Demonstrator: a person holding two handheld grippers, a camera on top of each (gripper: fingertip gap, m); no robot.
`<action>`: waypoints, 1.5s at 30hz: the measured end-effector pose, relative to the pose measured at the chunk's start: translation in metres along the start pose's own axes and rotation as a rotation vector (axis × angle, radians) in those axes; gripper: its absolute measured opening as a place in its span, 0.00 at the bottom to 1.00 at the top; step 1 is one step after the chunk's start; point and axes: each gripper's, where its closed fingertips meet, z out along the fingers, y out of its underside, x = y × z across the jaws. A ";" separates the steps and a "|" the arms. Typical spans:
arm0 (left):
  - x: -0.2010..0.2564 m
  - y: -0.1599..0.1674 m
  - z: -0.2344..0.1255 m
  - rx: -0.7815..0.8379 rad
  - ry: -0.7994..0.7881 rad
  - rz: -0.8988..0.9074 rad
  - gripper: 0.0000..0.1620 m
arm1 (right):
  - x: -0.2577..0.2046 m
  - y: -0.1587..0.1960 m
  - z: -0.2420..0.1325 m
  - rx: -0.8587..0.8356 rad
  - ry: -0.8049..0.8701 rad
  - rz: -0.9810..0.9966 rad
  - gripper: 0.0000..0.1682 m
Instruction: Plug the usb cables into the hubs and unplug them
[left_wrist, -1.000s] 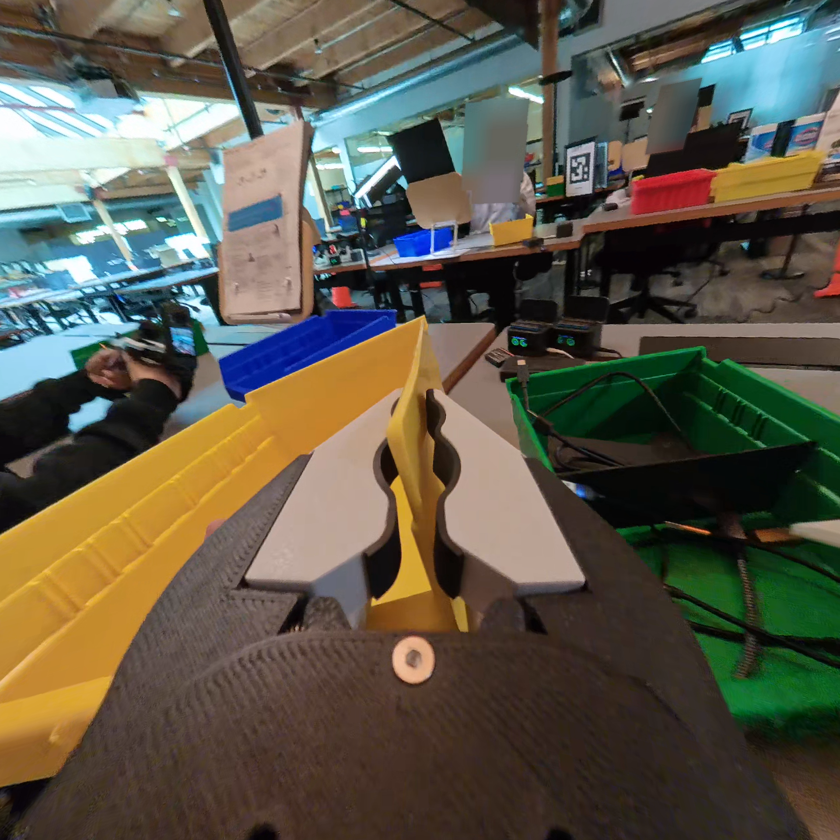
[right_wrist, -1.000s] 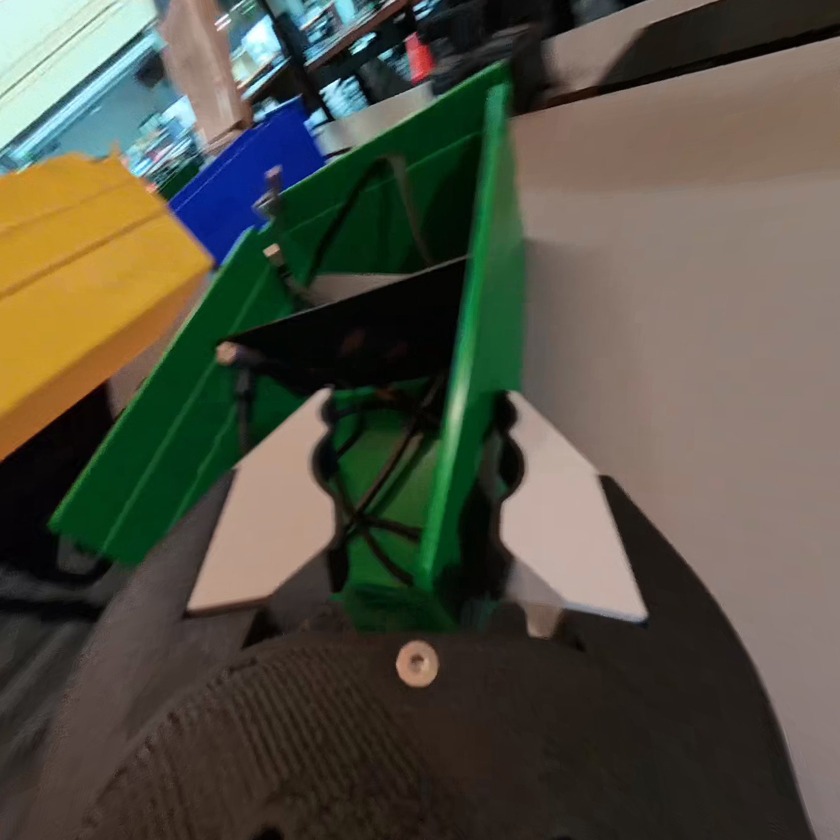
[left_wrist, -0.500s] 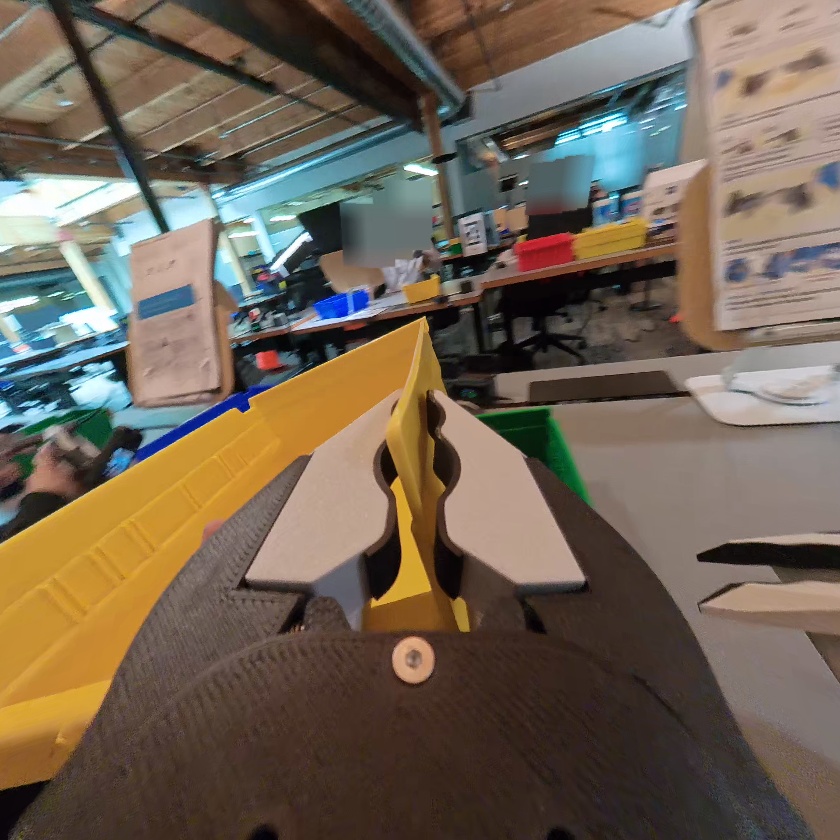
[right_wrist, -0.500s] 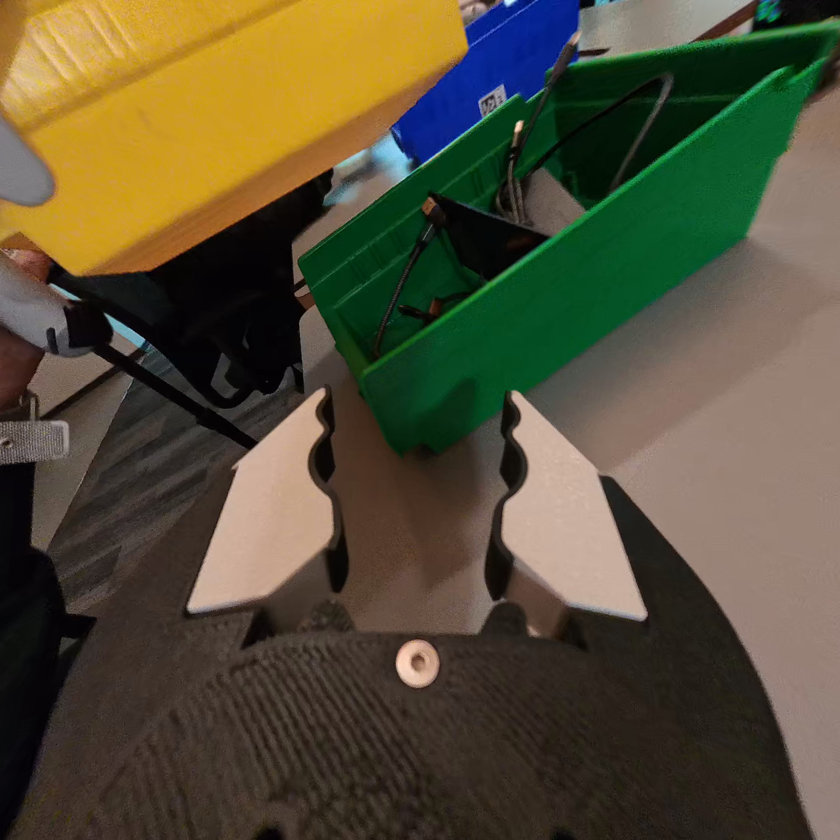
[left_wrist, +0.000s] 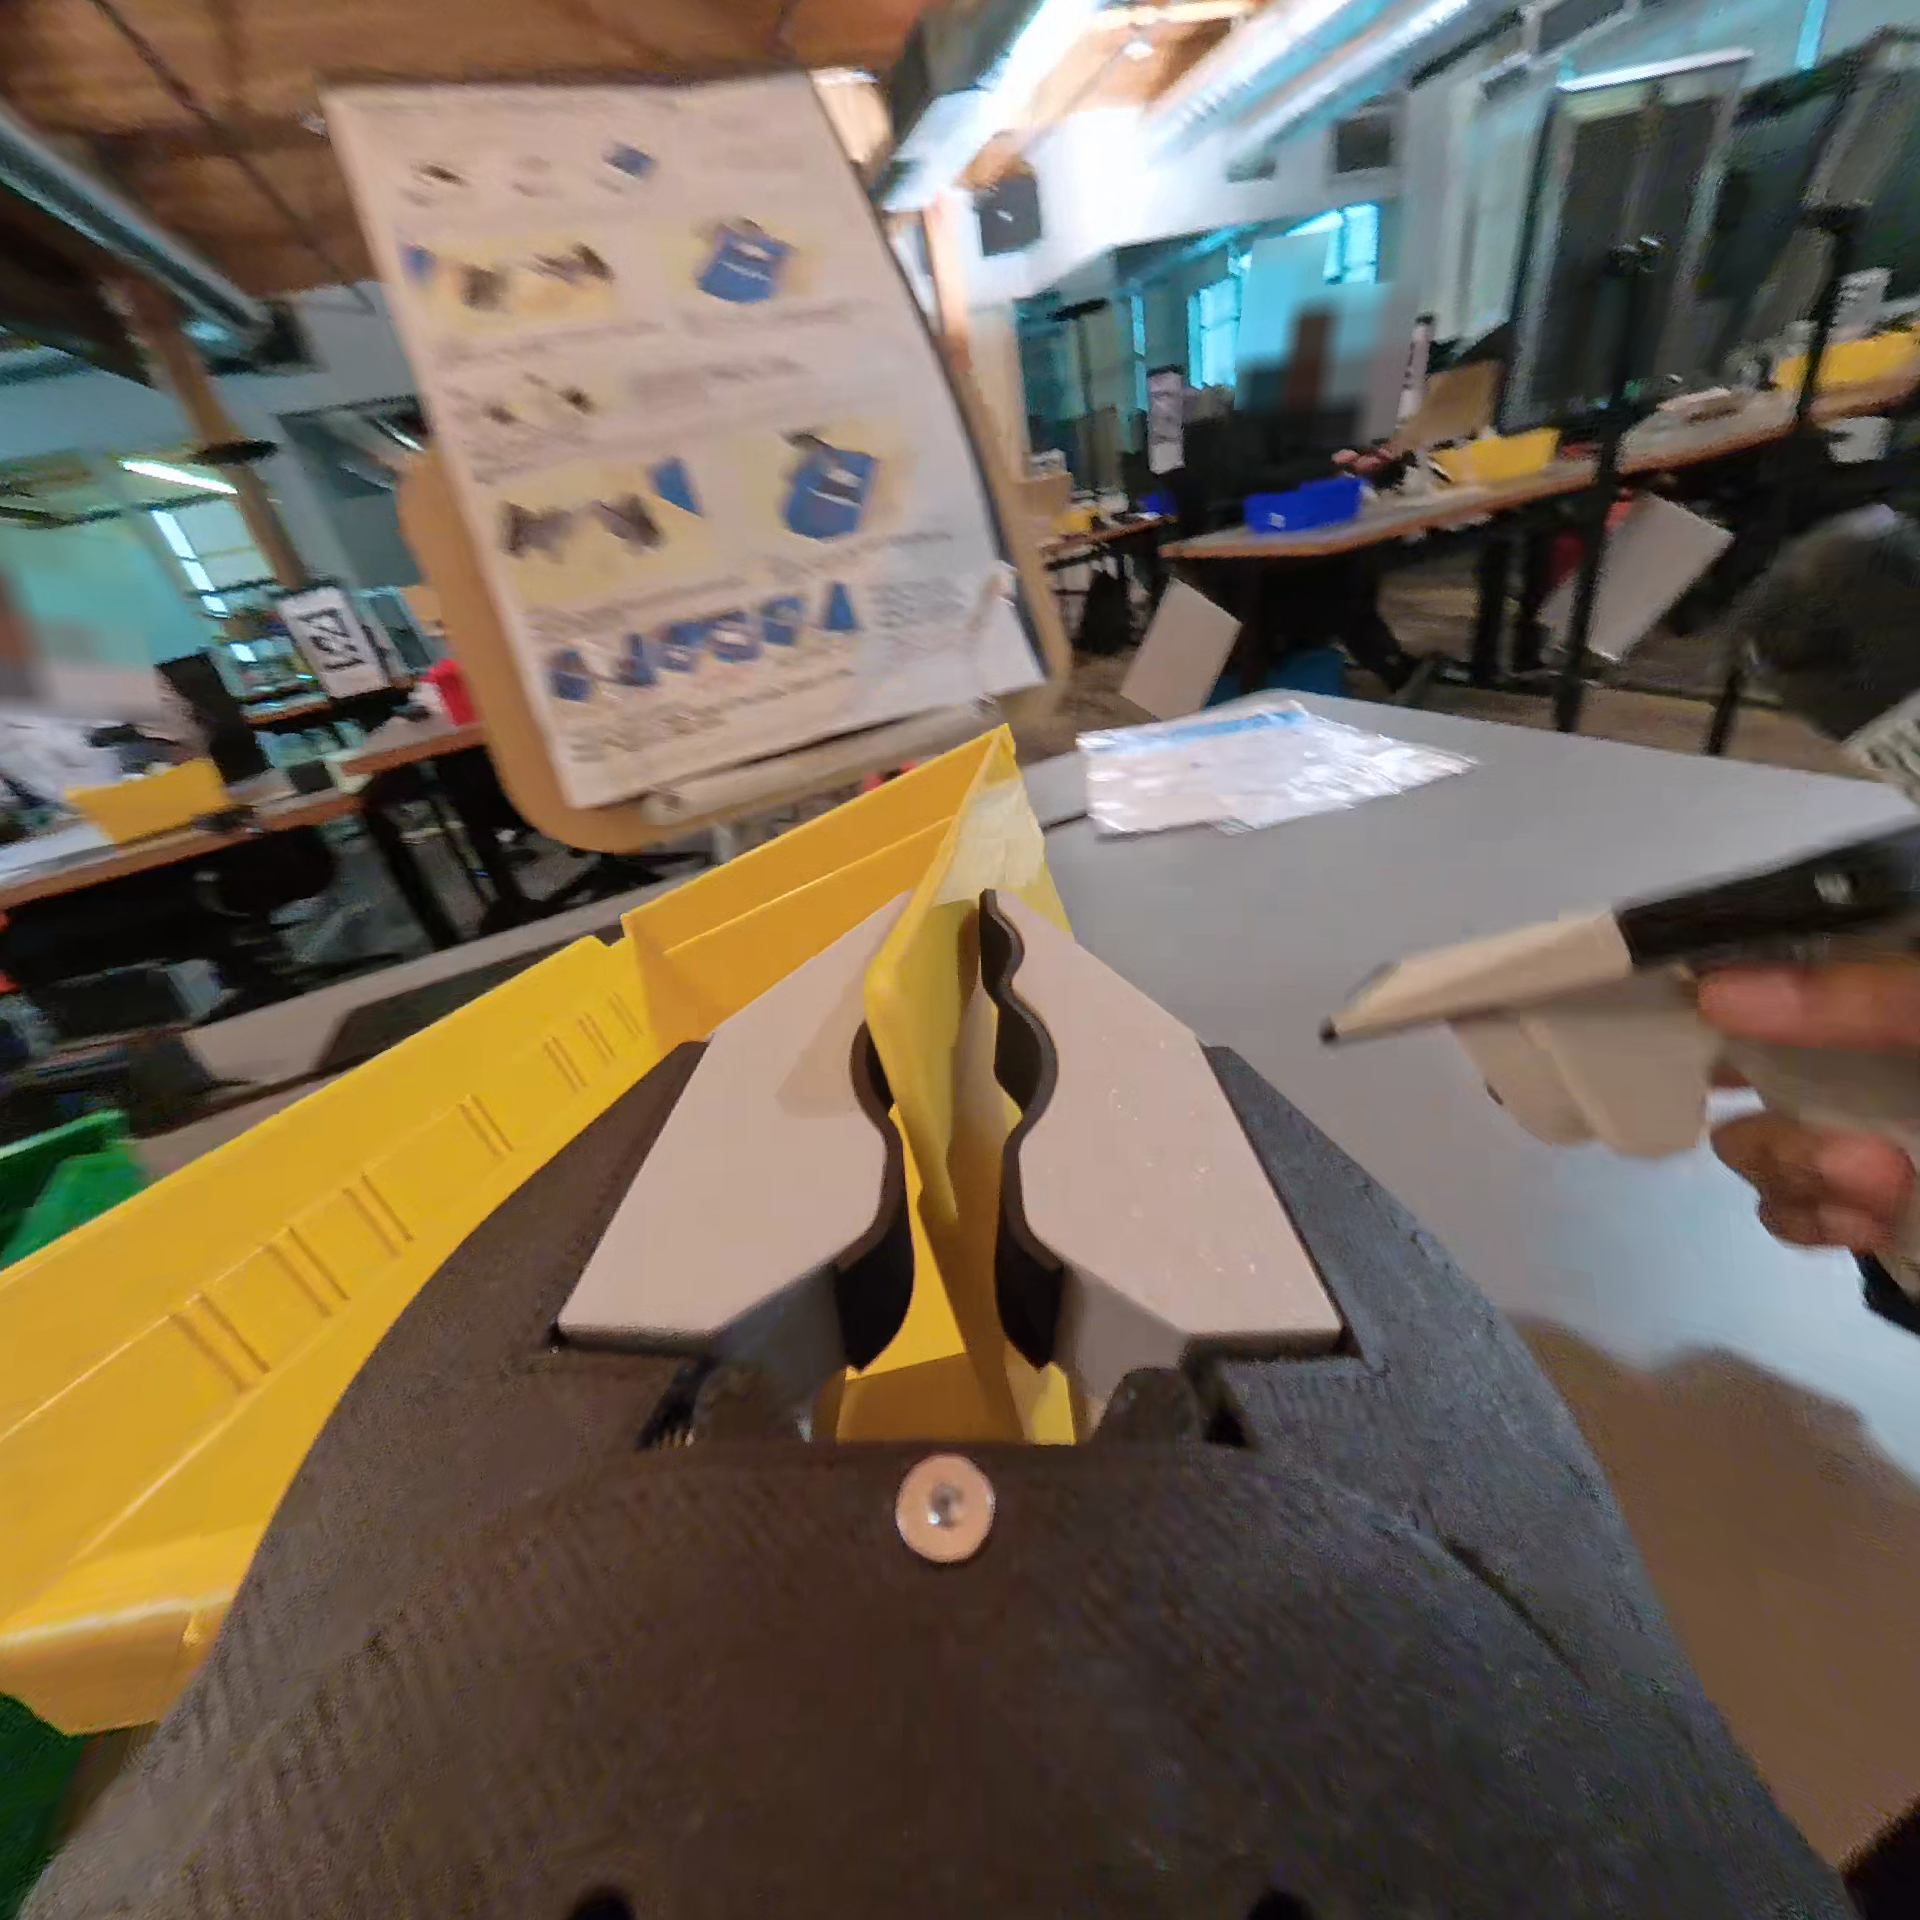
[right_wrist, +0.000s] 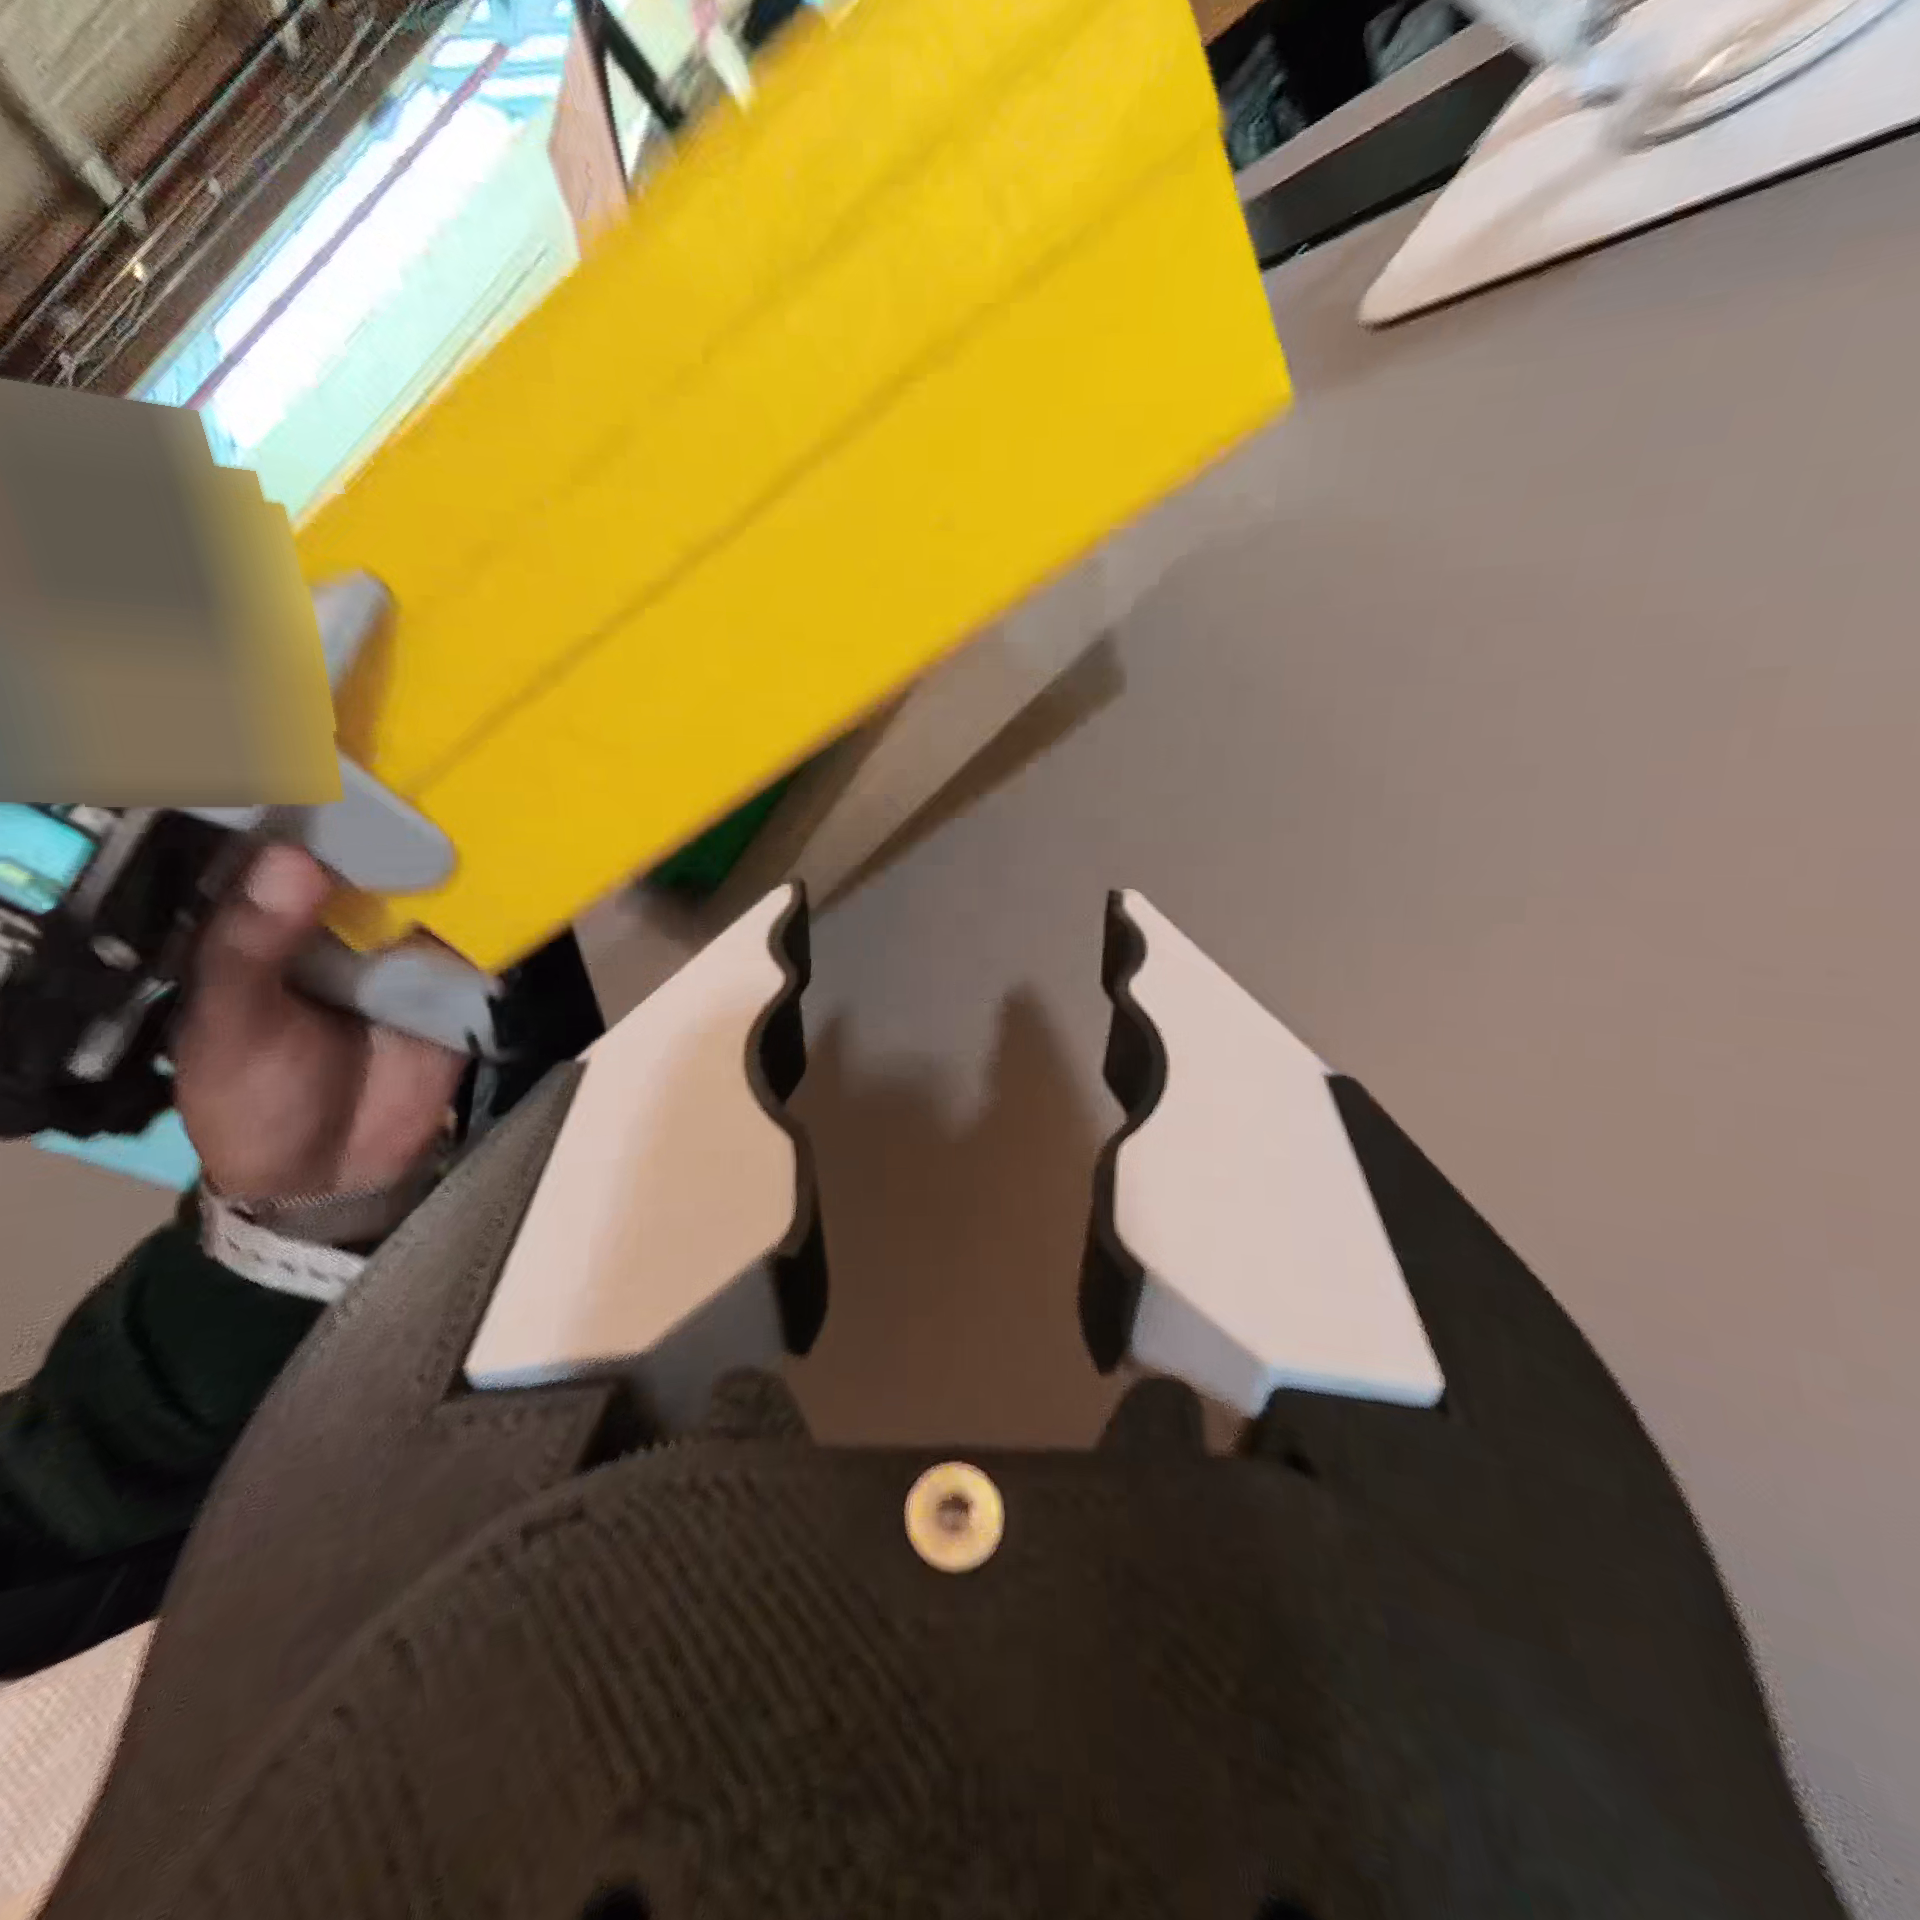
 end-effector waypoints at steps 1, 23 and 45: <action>0.015 0.009 0.003 -0.010 0.034 0.000 0.01 | 0.003 -0.006 -0.008 0.025 0.010 0.003 0.34; 0.168 0.049 0.008 -0.117 0.698 -0.092 0.24 | 0.027 0.012 -0.070 0.123 0.305 -0.129 0.38; -0.018 0.108 0.057 -0.277 0.204 -0.362 0.30 | 0.010 0.025 -0.041 0.034 0.531 -0.483 0.59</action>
